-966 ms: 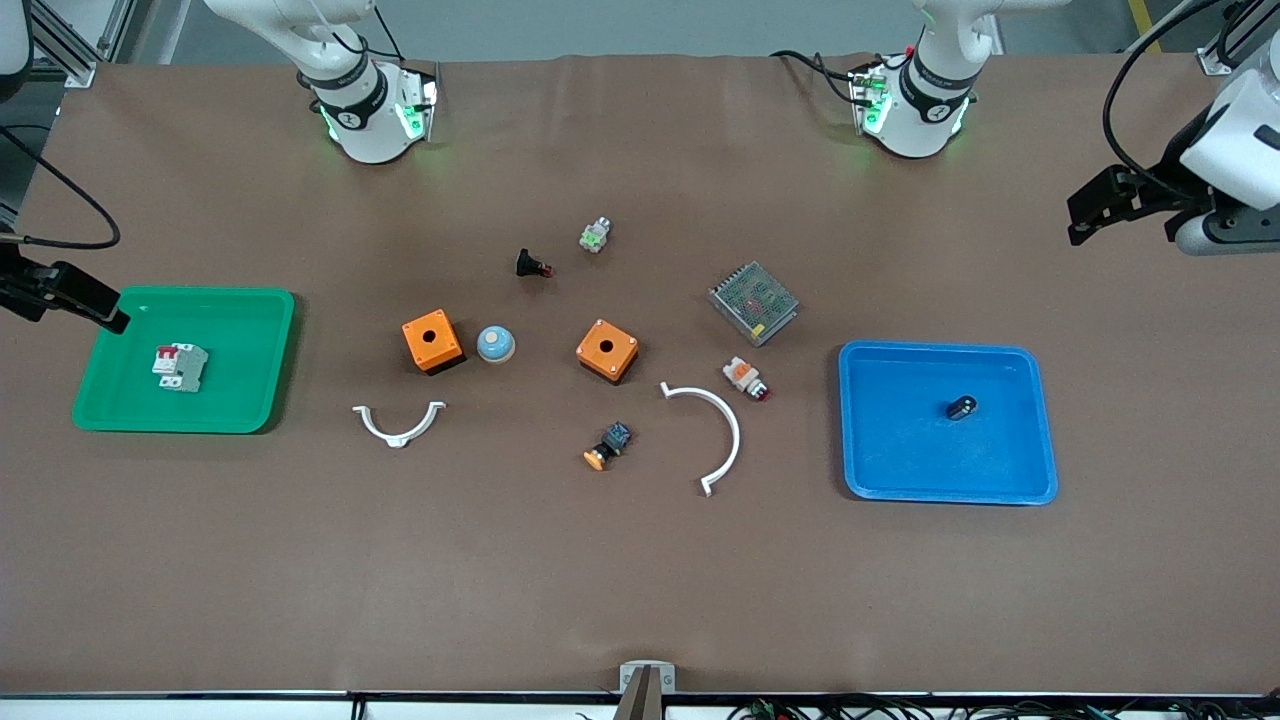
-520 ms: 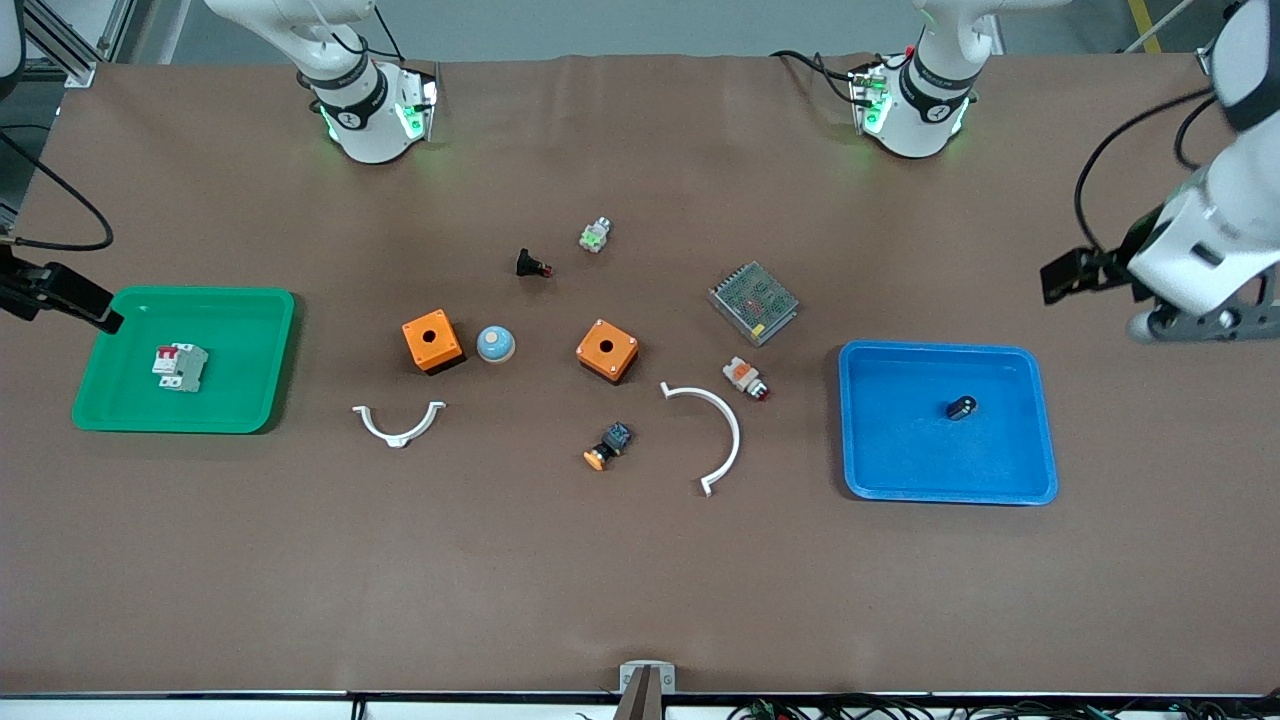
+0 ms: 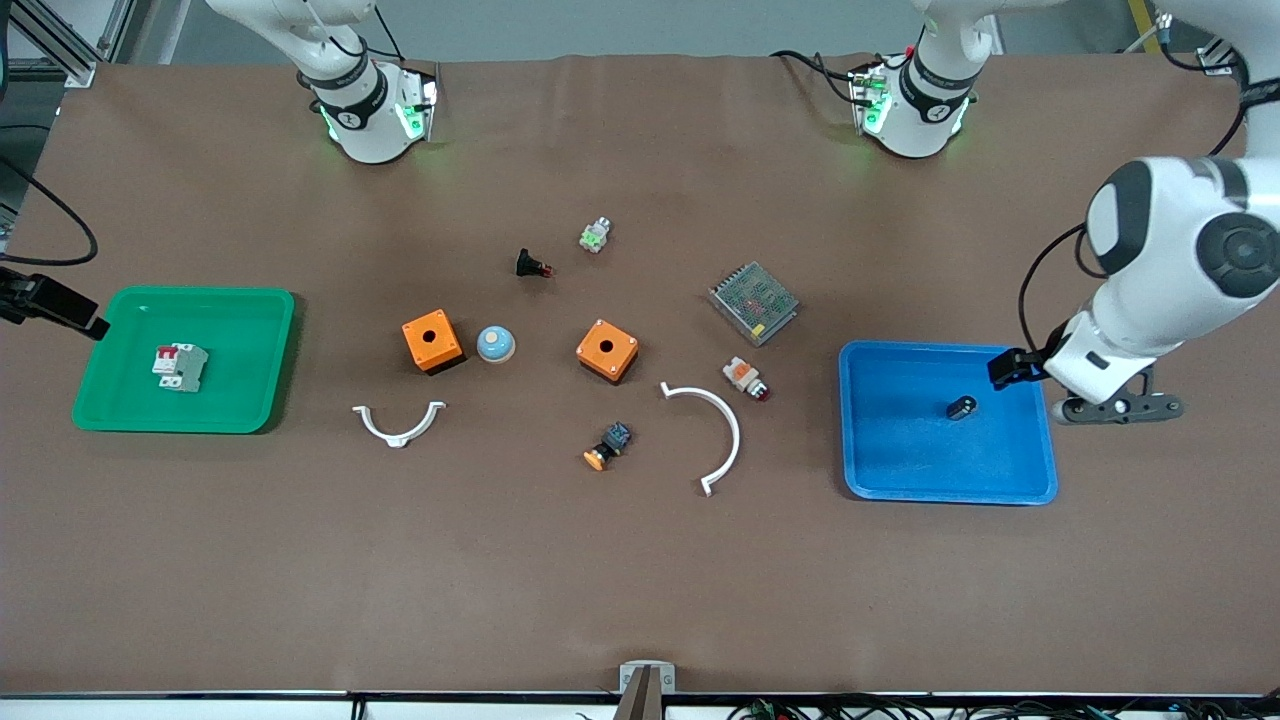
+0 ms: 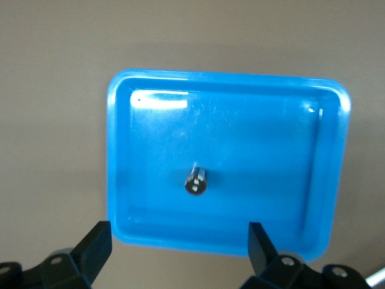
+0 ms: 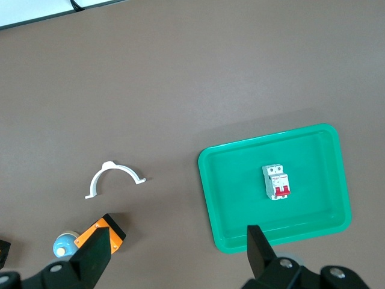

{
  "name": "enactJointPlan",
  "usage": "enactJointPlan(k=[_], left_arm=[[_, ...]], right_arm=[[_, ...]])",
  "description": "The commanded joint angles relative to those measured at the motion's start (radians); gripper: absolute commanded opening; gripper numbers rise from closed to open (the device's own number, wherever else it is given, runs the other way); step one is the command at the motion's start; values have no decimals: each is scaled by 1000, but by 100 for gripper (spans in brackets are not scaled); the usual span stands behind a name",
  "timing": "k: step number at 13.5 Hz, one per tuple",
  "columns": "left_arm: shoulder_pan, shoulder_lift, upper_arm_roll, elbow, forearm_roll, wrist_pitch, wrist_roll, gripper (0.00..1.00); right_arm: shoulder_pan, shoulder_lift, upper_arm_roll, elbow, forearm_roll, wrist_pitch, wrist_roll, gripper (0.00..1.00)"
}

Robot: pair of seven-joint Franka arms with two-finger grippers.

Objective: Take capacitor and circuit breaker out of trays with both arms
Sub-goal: 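Lower the left gripper around the capacitor while the right gripper reaches the breaker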

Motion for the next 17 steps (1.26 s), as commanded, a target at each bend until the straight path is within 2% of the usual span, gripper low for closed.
enactJointPlan(k=[1, 3, 6, 9, 11, 13, 15, 17], left_arm=[[10, 52, -6, -80, 13, 151, 7, 94], [8, 99, -8, -103, 12, 203, 5, 87], [8, 160, -3, -99, 12, 240, 9, 85], [11, 204, -3, -91, 12, 254, 9, 78], [13, 219, -3, -90, 12, 262, 9, 73], [24, 231, -3, -87, 12, 263, 9, 68], [25, 237, -3, -87, 13, 265, 9, 62], [27, 240, -2, -87, 12, 265, 9, 53]], right_arm=[[-13, 6, 7, 12, -16, -9, -6, 100], [1, 46, 8, 18, -72, -11, 1, 100], [-22, 55, 8, 7, -82, -41, -9, 100], [-34, 69, 8, -52, -129, -89, -24, 100], [-89, 71, 8, -111, -134, -69, -166, 100], [-154, 68, 8, -199, -129, 26, -262, 100], [-229, 68, 10, -320, -126, 191, -375, 100], [-290, 72, 10, -429, -84, 334, -466, 100]])
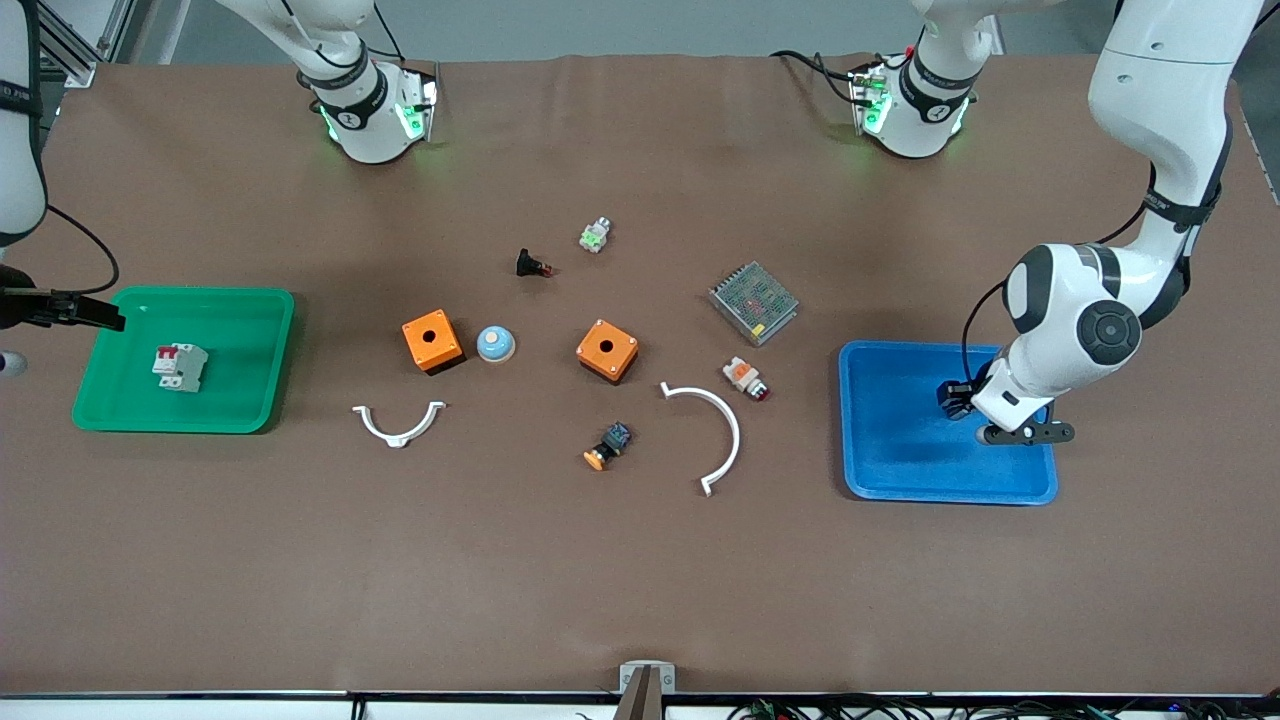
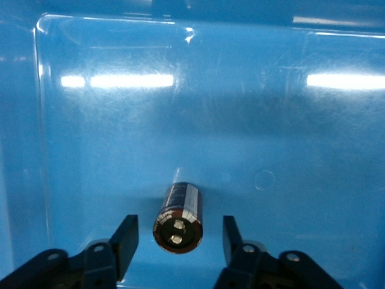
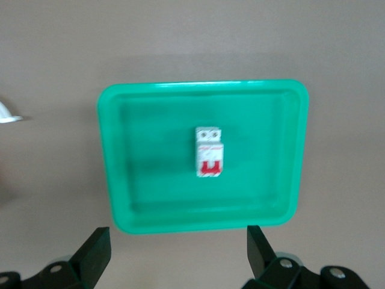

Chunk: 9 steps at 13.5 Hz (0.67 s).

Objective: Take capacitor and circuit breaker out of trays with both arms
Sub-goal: 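Lift the capacitor with the left gripper while the right gripper grasps the breaker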

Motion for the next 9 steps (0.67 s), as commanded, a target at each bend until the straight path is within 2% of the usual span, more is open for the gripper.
enactJointPlan(k=[1, 3, 5, 6, 7, 9], left_arm=[[6, 8, -2, 8, 12, 11, 8, 47], [4, 16, -2, 12, 12, 9, 8, 30], [1, 6, -3, 18, 13, 5, -1, 4], [-6, -10, -8, 21, 12, 0, -12, 0], [-8, -30, -11, 23, 13, -3, -13, 0], [-8, -81, -65, 34, 7, -8, -25, 0]], right_arm=[[-75, -15, 15, -156, 45, 168, -95, 100], [-104, 8, 17, -208, 49, 247, -132, 100], [-115, 56, 17, -215, 81, 287, -147, 100], [-126, 86, 17, -216, 83, 331, -167, 99], [-135, 117, 17, -219, 83, 375, -192, 99], [-143, 198, 19, -216, 94, 477, -204, 97]])
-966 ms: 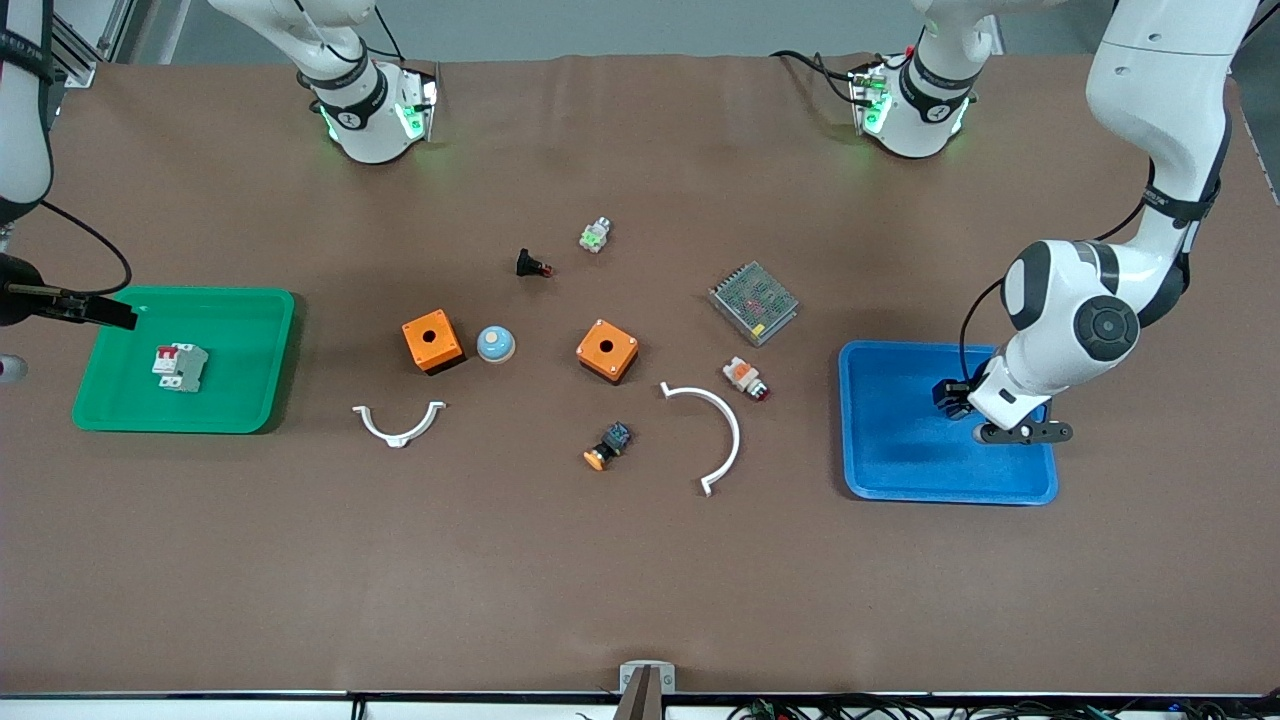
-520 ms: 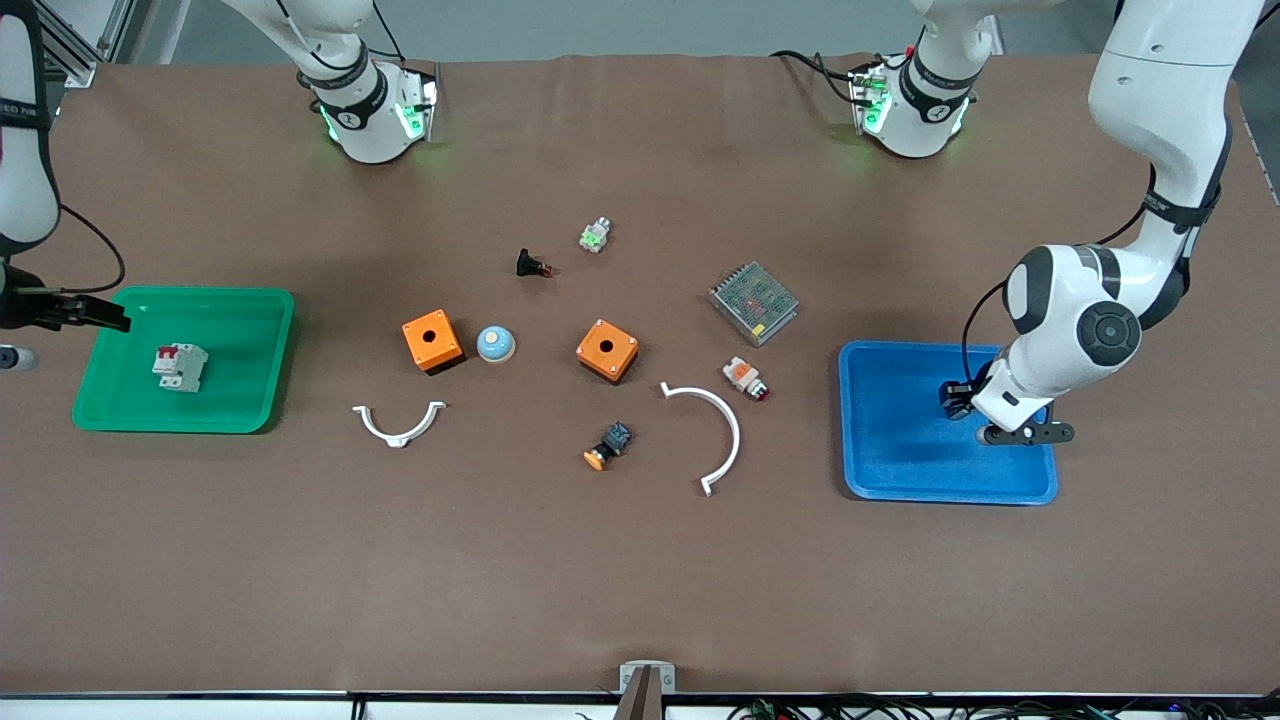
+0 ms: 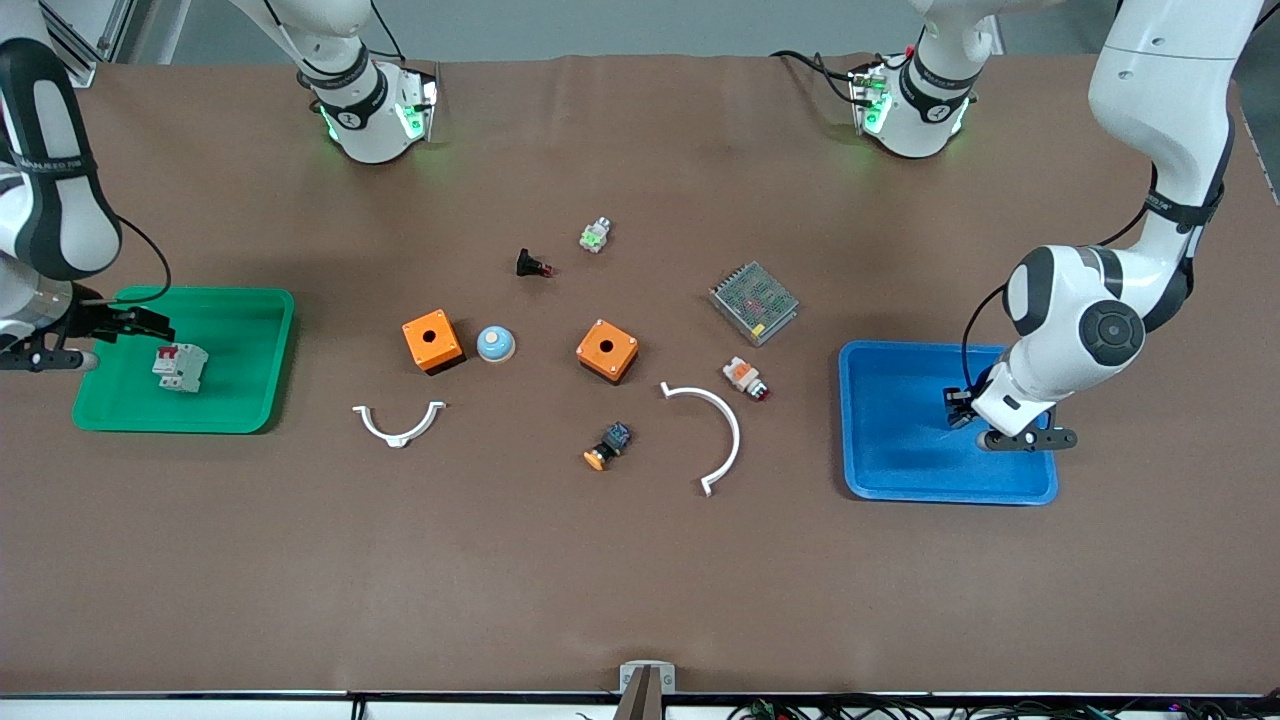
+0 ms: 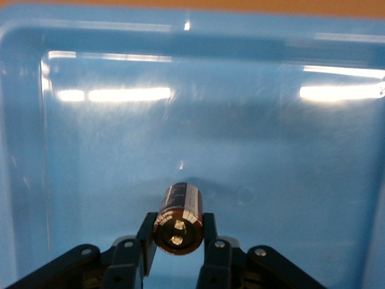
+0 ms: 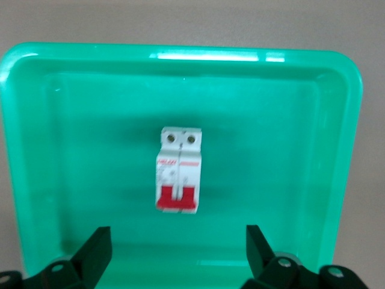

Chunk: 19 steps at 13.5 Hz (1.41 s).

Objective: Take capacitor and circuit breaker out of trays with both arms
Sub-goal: 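Lift the capacitor with the left gripper while the right gripper grasps the breaker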

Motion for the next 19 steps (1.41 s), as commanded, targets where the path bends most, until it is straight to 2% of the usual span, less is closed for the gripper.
enactJointPlan(k=[1, 4, 5, 6, 7, 9, 11, 15, 17, 19], left_arm=[[-3, -87, -62, -4, 4, -15, -49, 0], [-6, -99, -177, 28, 4, -72, -210, 0], [-14, -94, -224, 56, 2, -75, -262, 0], [-35, -85, -270, 89, 2, -90, -337, 0], [-77, -67, -287, 126, 2, -112, -411, 0], [-172, -42, -288, 159, 4, -133, -528, 0], [-251, -15, -286, 162, 12, -132, -655, 0], [-397, 51, -283, 154, 13, -132, -912, 0], [-477, 102, -277, 157, 45, -121, -1054, 0], [-490, 151, -280, 160, 126, -69, -1199, 0]], right_arm=[[-26, 81, 20, 10, 45, 85, -34, 97], [-19, 118, 21, 24, 102, 90, -34, 97], [-19, 123, 21, 25, 105, 90, -34, 94], [-19, 129, 21, 27, 105, 90, -34, 86], [-19, 131, 21, 30, 105, 88, -34, 75], [-16, 131, 21, 38, 104, 85, -34, 59], [-11, 131, 20, 47, 104, 81, -34, 49], [-9, 128, 20, 53, 102, 71, -31, 23], [10, 105, 20, 55, 99, 53, -28, 18], [30, 48, 20, 109, 91, -103, -27, 18]])
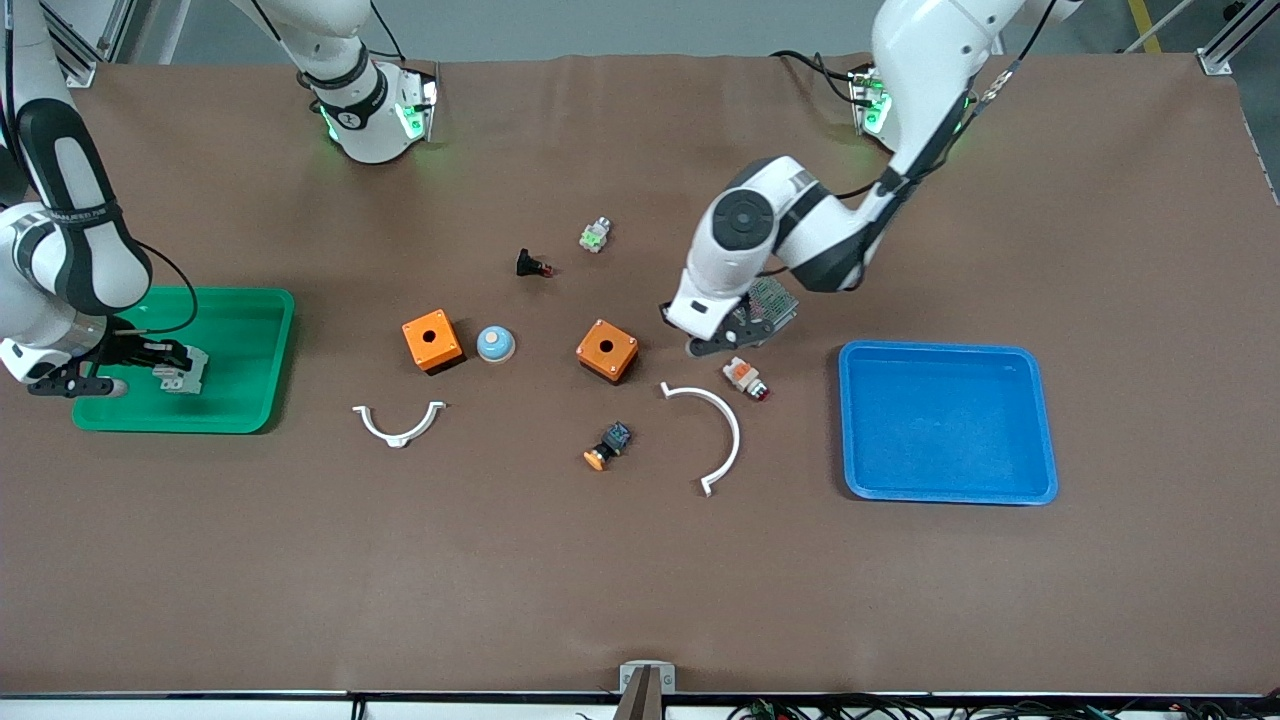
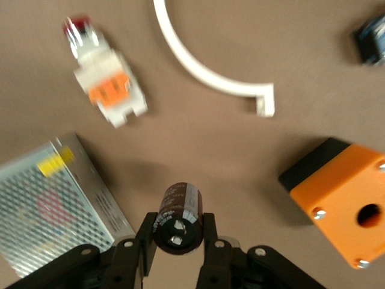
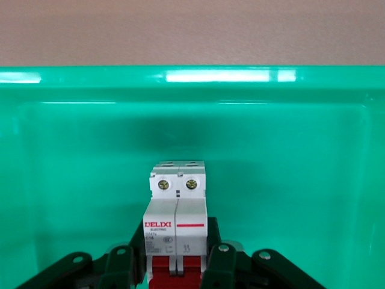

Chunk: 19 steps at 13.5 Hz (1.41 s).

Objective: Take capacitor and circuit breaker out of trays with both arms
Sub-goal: 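Place the capacitor with the left gripper while the right gripper carries the breaker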

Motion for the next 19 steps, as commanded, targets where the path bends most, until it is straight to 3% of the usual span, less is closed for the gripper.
enactJointPlan(k=[1, 3, 5, 6, 8, 13, 16, 19], left_arm=[[-22, 73, 7, 27, 96, 60, -157, 0], [-45, 83, 10, 30, 107, 62, -185, 1], [-40, 83, 10, 28, 110, 62, -179, 14], [-42, 90, 10, 30, 112, 62, -180, 31], [-39, 102, 24, 28, 177, 62, -186, 100], [4, 10, 29, 59, 189, -10, -214, 100], [82, -27, 24, 258, 224, -302, -79, 100], [174, -33, 26, 421, 224, -484, 161, 100]], right_arm=[[38, -96, 1, 86, 6, -219, -12, 18], [110, -152, -2, 158, 4, -362, 12, 18], [184, -181, 1, 235, -1, -524, 156, 18], [236, -192, 4, 272, -7, -598, 249, 18], [363, -221, 4, 291, -5, -667, 429, 18], [685, -238, 7, 283, 10, -688, 856, 18], [819, -221, 7, 259, 128, -610, 1010, 18], [908, -181, 7, 179, 148, -426, 1039, 18]])
